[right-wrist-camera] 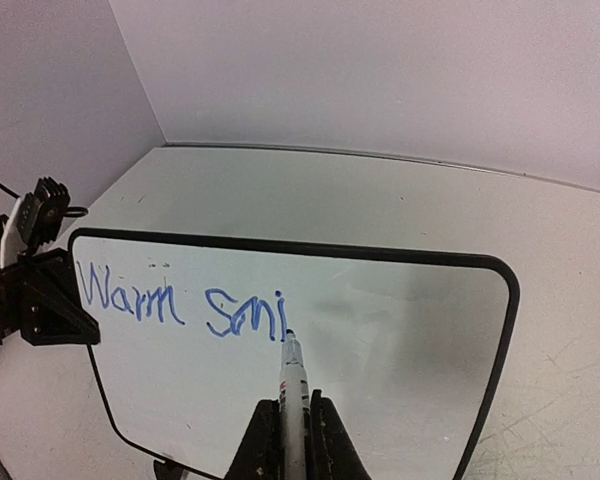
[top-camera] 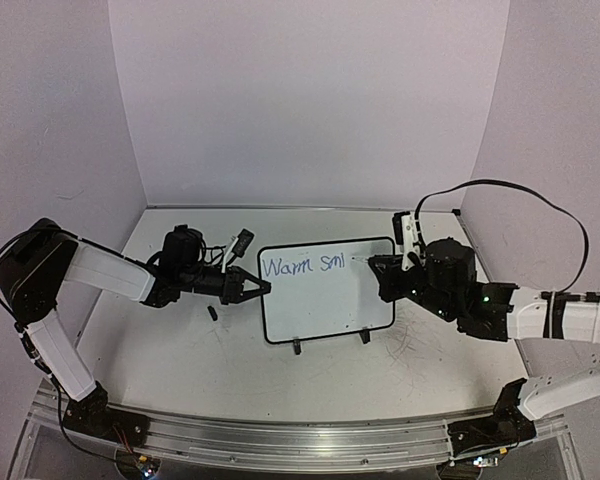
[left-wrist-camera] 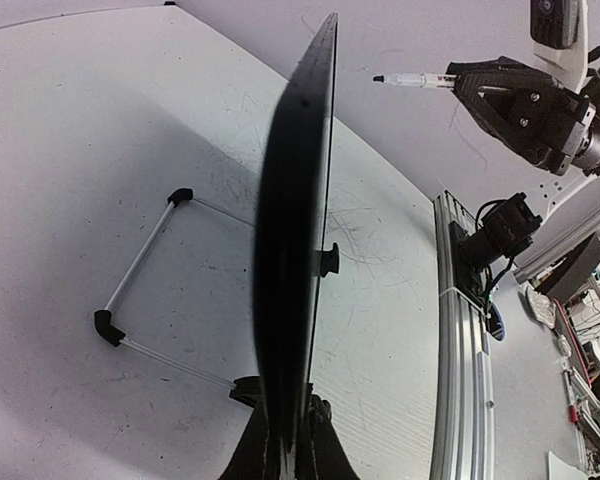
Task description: Write a sentence on the whiteboard
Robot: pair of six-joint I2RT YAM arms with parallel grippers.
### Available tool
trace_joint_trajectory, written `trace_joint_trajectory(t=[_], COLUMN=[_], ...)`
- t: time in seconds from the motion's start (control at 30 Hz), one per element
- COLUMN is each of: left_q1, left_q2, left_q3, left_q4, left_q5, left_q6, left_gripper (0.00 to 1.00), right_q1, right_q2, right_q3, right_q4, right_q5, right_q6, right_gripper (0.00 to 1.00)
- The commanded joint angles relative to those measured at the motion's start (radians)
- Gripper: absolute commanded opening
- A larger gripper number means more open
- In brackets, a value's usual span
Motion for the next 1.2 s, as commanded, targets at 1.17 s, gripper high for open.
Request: trace_joint_trajectory(t=[1.17], left_q1=[-0.015], left_q2=[-0.039], left_q3=[0.018], left_q4=[-0.066], left_q5=[-0.196], left_q6=[0.024], left_gripper=[0.0], right_q1=[-0.003], right_q2=[0.054], right_q3=[0.097], right_q4=[-0.001], right_q5=[-0.041], right_q6=[-0.13], right_gripper=[0.0])
